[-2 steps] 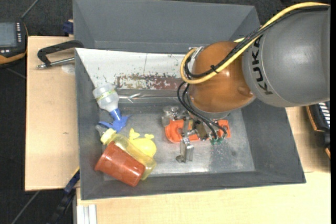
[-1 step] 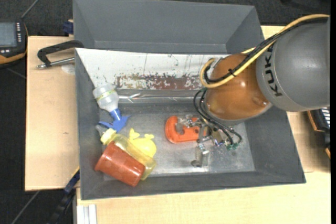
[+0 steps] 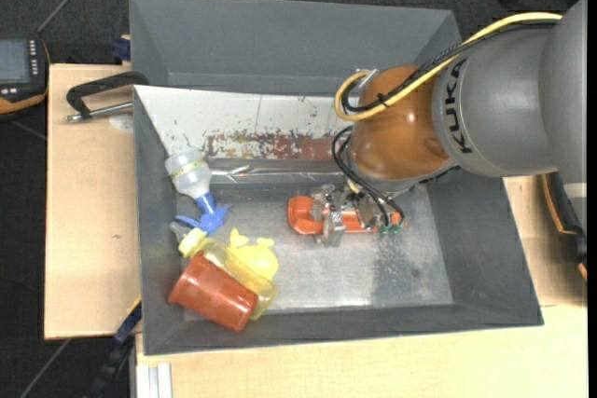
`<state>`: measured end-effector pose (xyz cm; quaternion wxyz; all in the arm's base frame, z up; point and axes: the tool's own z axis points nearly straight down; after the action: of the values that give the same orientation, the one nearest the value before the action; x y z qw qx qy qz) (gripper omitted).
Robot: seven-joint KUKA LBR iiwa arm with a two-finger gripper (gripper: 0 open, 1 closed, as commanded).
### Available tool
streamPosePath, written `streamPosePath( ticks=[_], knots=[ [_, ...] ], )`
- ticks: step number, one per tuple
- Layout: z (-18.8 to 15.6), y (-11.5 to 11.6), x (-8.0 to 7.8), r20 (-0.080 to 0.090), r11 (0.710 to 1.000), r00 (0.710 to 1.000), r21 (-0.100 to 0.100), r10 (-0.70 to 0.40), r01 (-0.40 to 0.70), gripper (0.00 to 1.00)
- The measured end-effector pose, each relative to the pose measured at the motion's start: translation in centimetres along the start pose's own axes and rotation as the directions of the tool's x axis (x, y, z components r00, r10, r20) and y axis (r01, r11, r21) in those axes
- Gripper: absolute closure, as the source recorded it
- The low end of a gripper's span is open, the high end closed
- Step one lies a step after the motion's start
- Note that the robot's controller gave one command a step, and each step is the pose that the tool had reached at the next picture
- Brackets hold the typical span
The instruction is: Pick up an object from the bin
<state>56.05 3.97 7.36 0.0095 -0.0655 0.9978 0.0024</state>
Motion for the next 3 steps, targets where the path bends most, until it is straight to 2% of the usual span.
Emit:
streamPosePath(
  ticks=[1,2,3],
  knots=[
    [0.0,0.0,0.0,0.000,1.000,1.000,0.000,0.001,-0.001,1.00],
    [0.1,-0.3,-1.3,0.009,1.000,1.000,-0.002,-0.019,0.019,1.00],
    [0.1,-0.3,-1.3,0.009,1.000,1.000,-0.002,-0.019,0.019,1.00]
  ],
)
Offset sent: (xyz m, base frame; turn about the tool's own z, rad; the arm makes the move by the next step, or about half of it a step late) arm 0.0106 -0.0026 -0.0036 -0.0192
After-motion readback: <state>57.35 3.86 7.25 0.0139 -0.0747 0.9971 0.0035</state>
